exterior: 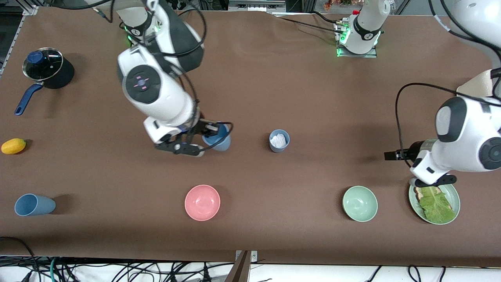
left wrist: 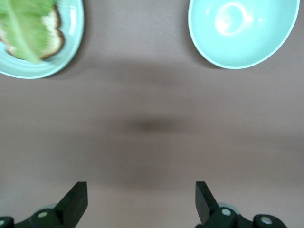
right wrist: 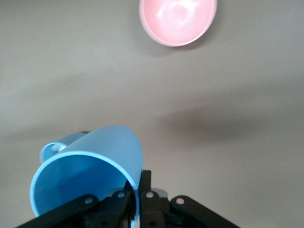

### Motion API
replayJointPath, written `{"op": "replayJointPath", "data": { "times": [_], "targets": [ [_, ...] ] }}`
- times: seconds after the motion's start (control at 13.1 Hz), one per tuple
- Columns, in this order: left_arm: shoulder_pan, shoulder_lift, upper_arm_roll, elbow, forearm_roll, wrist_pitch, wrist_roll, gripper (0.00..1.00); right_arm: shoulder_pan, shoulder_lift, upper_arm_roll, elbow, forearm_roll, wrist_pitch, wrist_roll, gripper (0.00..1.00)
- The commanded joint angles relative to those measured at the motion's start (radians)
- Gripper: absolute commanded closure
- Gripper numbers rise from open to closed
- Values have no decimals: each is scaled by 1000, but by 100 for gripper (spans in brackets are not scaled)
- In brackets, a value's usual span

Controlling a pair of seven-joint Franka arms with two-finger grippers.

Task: Stack blue cups with both arms
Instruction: 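Carry the cup over the placed cup while the left gripper withdraws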

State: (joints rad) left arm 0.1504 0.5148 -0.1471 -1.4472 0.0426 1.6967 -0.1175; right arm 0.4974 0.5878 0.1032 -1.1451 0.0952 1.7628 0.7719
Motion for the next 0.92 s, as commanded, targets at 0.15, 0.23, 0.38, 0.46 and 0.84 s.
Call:
{"op": "replayJointPath", "data": {
  "times": [0.15,0.23,0.38,0.46,0.84],
  "targets": [
    [70,-101,-15,-2,16,-37,78,0,133,53,-13,62,14,105,220,100],
    [64,-102,-15,13,16,-72,73,0,159,67,-13,62,12,138,271,100],
    [74,-107,-14,108,7,-228,85,0,211,101,-20,64,6,190,337,100],
    [72,-95,-15,122,11,-245,87,0,222,112,-19,64,-9,207,348,100],
    [69,-101,-23,114,-6,-198,99,0,247,170,-22,64,-45,293,374,100]
  ]
}}
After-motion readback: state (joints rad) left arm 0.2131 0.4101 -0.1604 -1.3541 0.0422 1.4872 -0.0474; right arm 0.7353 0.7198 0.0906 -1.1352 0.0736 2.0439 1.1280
